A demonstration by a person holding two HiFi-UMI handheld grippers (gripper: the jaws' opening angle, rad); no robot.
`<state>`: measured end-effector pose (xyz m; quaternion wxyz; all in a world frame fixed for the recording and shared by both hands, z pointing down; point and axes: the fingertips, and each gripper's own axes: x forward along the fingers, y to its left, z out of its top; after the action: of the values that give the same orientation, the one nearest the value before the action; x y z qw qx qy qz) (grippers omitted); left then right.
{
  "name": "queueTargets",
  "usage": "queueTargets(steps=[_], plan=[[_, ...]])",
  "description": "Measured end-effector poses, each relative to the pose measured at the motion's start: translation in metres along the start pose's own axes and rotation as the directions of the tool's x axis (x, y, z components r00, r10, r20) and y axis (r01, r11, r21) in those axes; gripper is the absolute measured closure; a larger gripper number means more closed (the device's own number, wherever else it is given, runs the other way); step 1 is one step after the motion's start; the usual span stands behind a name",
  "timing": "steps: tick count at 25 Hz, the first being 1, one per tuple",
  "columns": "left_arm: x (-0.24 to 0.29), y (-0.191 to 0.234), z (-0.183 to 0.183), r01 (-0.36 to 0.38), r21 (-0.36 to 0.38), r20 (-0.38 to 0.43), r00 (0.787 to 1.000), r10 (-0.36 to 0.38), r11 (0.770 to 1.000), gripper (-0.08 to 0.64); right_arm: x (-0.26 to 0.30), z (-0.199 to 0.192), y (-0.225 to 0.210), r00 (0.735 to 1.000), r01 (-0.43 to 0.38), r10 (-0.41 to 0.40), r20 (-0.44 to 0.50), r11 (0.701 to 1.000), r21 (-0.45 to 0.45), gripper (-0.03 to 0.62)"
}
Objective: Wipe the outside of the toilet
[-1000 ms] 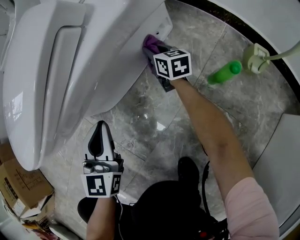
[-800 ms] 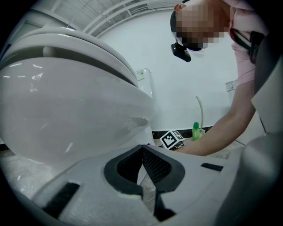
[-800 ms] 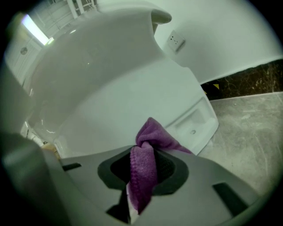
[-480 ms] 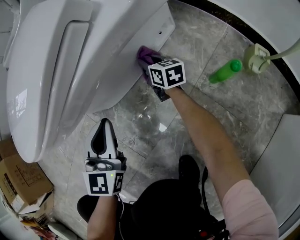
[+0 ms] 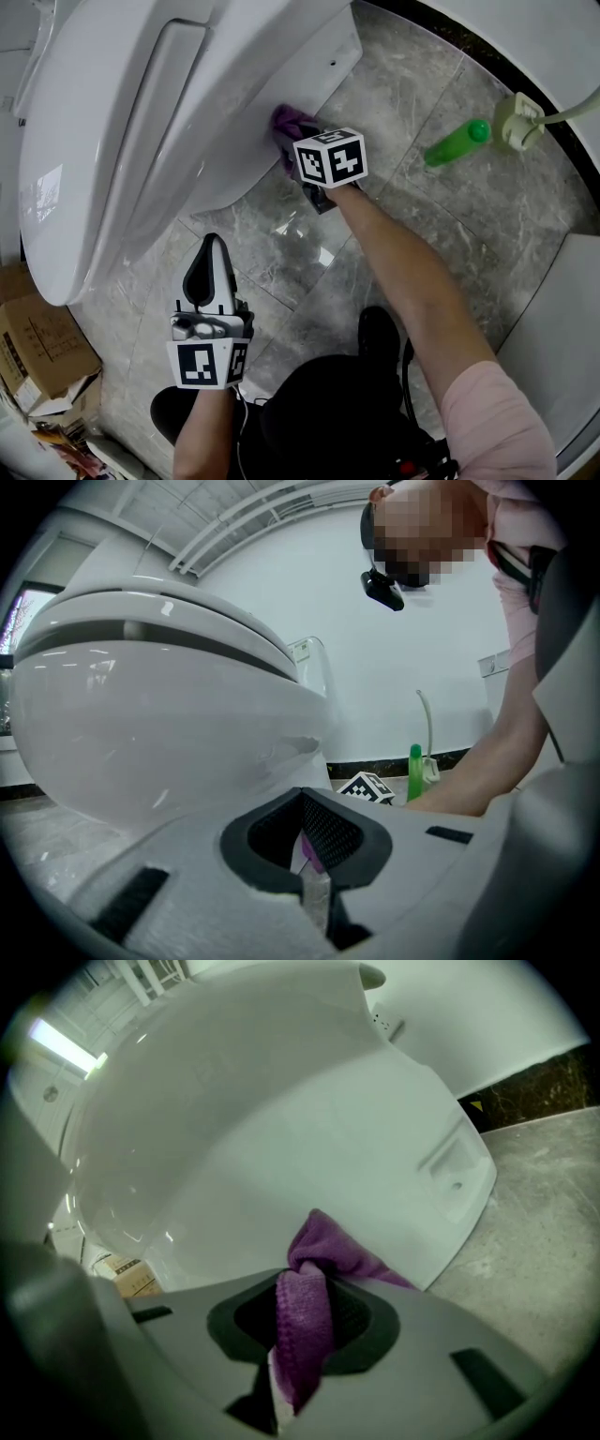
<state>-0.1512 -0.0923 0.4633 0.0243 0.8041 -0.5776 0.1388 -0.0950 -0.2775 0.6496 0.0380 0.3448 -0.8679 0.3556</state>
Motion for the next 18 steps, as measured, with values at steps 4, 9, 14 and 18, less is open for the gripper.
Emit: queueTargets(steps=[4,9,14,18], plan=[[-0.007,0.005,-0.003,-0.017,-0.003,-0.006,1.000,0.017,1.000,0.555,0.003,-0.010,0.014,1.000,-0.018,0.019,-0.013,1.000,0.009,0.512],[-0.012,0.006,0.006,-0.007,-0.026,0.038,0.999,0.008,1.000,0.555,0.007,-0.022,0.032,0.999,-0.043,0.043,-0.031,0.999,0.017,0.512],[-0.022,0.010,0.005,-0.017,-0.019,0.046,0.999,0.018,1.000,0.555,0.011,-0.036,0.051,0.996,-0.071,0.072,-0.053,0.997,0.019,0.512],[-0.032,0.016,0.002,-0.029,-0.010,0.045,0.999,0.029,1.000,0.555,0.014,-0.046,0.064,0.995,-0.084,0.086,-0.053,0.996,0.041,0.512]])
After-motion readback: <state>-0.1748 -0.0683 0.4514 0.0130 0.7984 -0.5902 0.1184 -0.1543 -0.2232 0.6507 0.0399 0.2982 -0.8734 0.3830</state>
